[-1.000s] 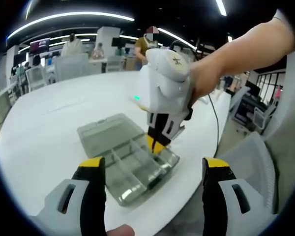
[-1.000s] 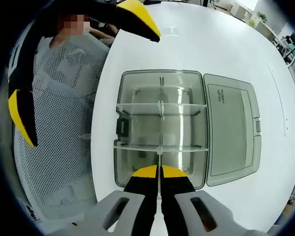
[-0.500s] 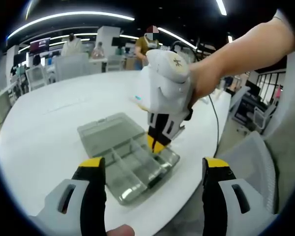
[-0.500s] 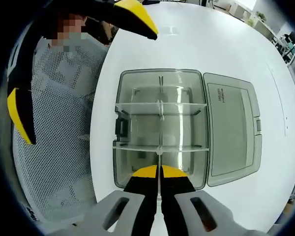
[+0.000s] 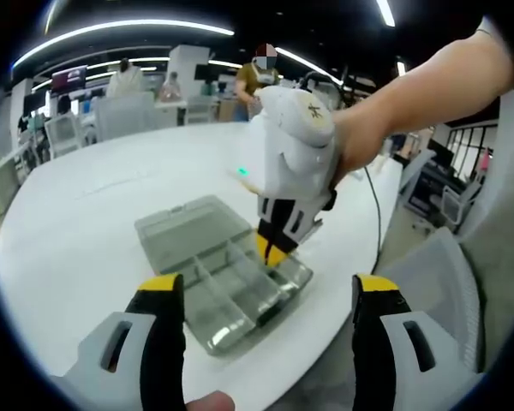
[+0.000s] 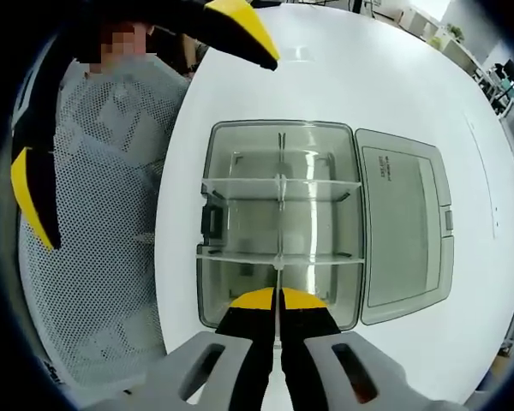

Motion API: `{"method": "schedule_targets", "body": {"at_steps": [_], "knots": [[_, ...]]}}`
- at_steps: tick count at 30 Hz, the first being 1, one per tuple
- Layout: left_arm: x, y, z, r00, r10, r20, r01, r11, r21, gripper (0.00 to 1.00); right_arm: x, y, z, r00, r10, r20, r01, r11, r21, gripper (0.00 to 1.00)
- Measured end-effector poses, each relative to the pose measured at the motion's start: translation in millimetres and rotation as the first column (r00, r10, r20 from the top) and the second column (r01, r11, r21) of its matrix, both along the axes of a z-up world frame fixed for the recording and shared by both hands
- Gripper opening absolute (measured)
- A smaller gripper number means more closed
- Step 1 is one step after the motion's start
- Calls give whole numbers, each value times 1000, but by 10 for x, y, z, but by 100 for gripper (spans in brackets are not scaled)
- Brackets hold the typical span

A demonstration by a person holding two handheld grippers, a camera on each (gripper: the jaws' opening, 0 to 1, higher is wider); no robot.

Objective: Insert the divider into the dual guide fixture by aligning both edges with the guide slots and pushing it downward to the bottom, including one-sided entry, uneven engagement, binding, and posture correction.

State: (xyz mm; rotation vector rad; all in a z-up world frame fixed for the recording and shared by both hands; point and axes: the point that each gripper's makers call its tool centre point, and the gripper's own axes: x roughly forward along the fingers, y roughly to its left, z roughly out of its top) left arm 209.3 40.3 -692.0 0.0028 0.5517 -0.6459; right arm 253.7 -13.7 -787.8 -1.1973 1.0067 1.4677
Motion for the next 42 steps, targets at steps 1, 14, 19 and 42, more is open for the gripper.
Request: {"method": "schedule_targets", "body": {"at_steps": [1, 14, 19, 42], "knots": [[-2, 3, 0, 1000, 0, 0, 0, 1000, 1, 79, -3, 0, 0, 1000, 4, 1, -4, 1000, -1, 0], [-25, 7, 11, 1000, 5, 4, -5, 1000, 3, 79, -39, -20, 9, 1000, 16, 4, -16, 1000, 5, 0], [-31, -13, 25, 1000, 3, 6, -3, 1000, 3, 79, -11, -22, 44, 1000, 10, 5, -10, 1000, 25, 0], [-70, 43, 118, 1000, 6, 27, -6, 1000, 14, 79, -23, -13, 435, 995, -94, -18, 95, 982, 165, 6]]}}
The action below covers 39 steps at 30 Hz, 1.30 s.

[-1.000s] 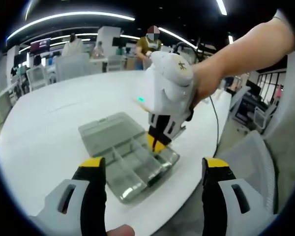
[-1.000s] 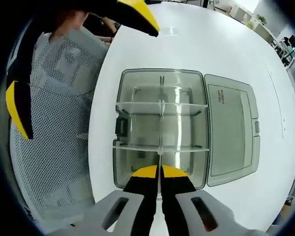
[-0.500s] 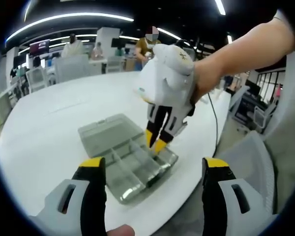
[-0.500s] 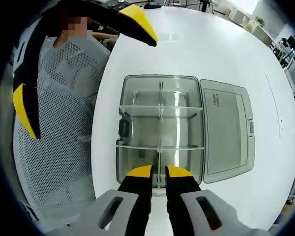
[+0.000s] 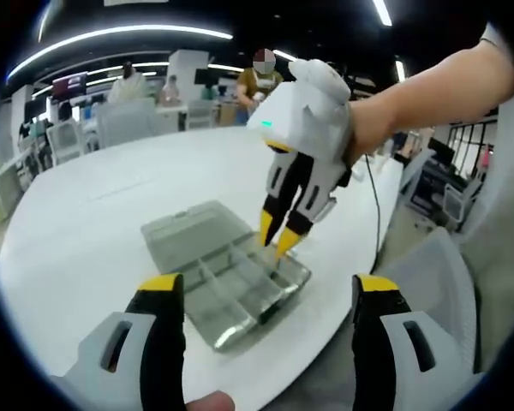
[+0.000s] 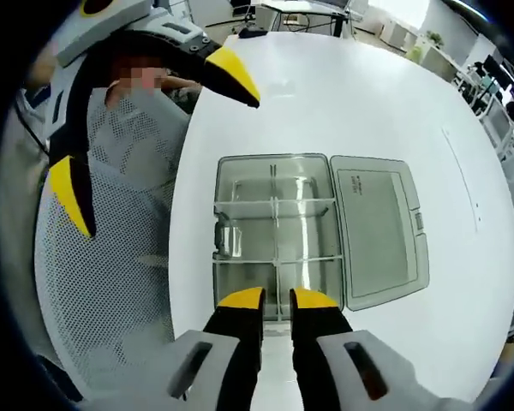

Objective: Insert the divider into the dual guide fixture by aligning both edges with the guide slots and pushing it downward to the bottom, including one-sided entry, uneven engagement, binding, and posture correction.

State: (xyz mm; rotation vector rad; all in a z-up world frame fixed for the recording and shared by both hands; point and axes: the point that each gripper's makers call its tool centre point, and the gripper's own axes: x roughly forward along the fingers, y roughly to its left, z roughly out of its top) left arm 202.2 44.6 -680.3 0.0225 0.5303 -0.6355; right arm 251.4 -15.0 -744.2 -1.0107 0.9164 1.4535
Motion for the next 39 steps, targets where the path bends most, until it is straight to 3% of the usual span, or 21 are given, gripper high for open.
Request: {"method": "schedule_targets", "body": {"at_steps": [5, 13, 21, 39], "knots": [[-20, 113, 17, 1000, 14, 1, -14, 1000, 8, 79, 18, 0, 77, 998, -61, 2, 61, 997, 51, 8], [-60, 334, 59, 999, 49, 5, -49, 999, 18, 79, -68, -27, 194, 995, -102, -5, 102, 984, 146, 13], [-127, 476, 50, 998, 61, -7, -61, 998, 32, 79, -152, -100, 242, 991, -136, 2, 133, 971, 196, 22], [-233, 686, -6, 996, 83, -42, -81, 995, 50, 79, -340, -88, 419, 976, -213, -48, 216, 907, 361, 40]]}}
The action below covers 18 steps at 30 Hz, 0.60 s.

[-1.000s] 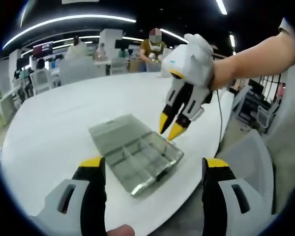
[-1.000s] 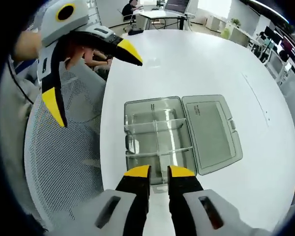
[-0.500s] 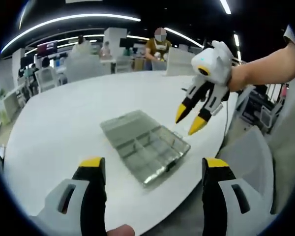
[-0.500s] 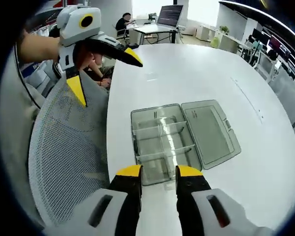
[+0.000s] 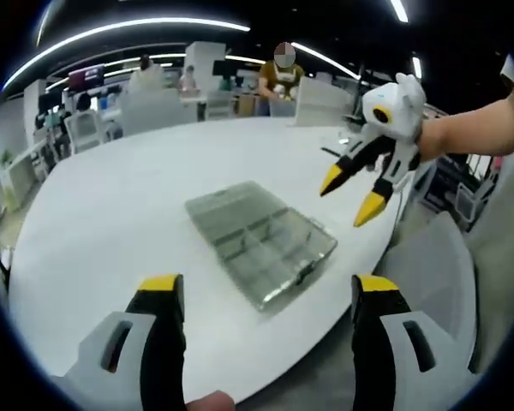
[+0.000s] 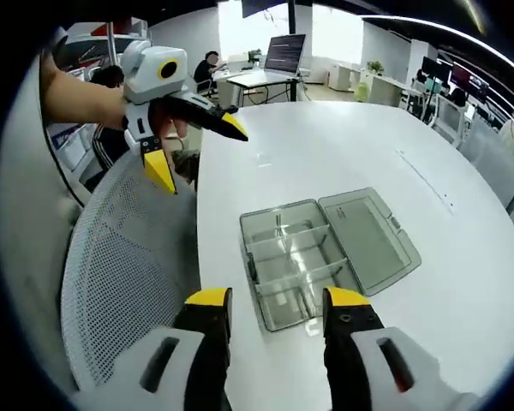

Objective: Insert the divider into the dual guide fixture by aligning both edges with the guide slots and pushing it downward to the bottom, including one-sided entry, uneven engagement, binding, and posture correction.

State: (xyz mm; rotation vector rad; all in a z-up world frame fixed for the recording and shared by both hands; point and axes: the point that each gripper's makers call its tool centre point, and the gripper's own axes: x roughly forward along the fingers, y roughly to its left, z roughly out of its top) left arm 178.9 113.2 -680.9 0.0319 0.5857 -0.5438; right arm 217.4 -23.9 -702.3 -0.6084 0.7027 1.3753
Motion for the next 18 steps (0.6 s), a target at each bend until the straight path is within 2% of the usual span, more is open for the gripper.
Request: {"method": "schedule_targets", "body": {"at_steps": [4, 18], "knots": [[10, 56, -11, 1000, 12, -4, -12, 1000, 4, 78, -30, 20, 52, 1000, -29, -4, 29, 998, 49, 47], [64, 347, -154, 998, 60, -35, -58, 997, 40, 76, -159, 29, 124, 996, -90, 11, 88, 986, 141, 59]]}}
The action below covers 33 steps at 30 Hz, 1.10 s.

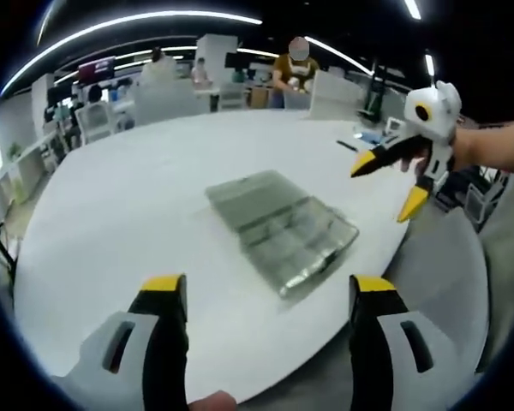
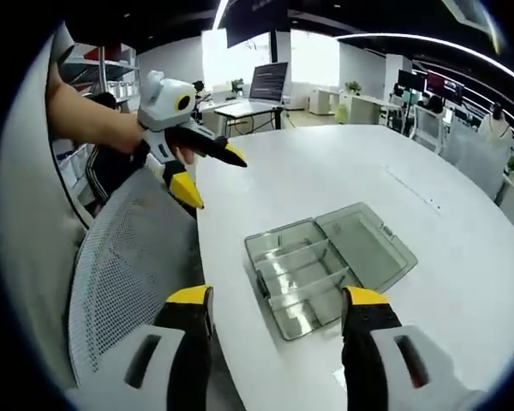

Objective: Insert the divider into the dual guide fixture by aligning both edges with the guide slots and pushing it downward to the bottom, including one-sided entry, uneven engagement, binding, and posture correction.

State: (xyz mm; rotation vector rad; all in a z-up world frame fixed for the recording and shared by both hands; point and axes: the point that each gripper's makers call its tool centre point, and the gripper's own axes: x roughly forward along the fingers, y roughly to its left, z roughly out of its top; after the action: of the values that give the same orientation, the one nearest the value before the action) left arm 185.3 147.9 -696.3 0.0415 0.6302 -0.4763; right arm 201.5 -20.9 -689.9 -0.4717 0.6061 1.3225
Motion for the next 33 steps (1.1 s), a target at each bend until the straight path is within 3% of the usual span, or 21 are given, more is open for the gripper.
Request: {"method": "schedule_targets", "body": {"at_steps": [11, 33], "knots": [[1, 318, -139, 999, 43, -29, -42, 998, 36, 74, -100, 19, -23, 1000, -8, 0, 8, 1000, 20, 68], [54, 879, -443, 994, 71, -77, -61, 990, 127, 68, -136, -3, -21, 1000, -7, 1, 7, 1000, 17, 70]]}}
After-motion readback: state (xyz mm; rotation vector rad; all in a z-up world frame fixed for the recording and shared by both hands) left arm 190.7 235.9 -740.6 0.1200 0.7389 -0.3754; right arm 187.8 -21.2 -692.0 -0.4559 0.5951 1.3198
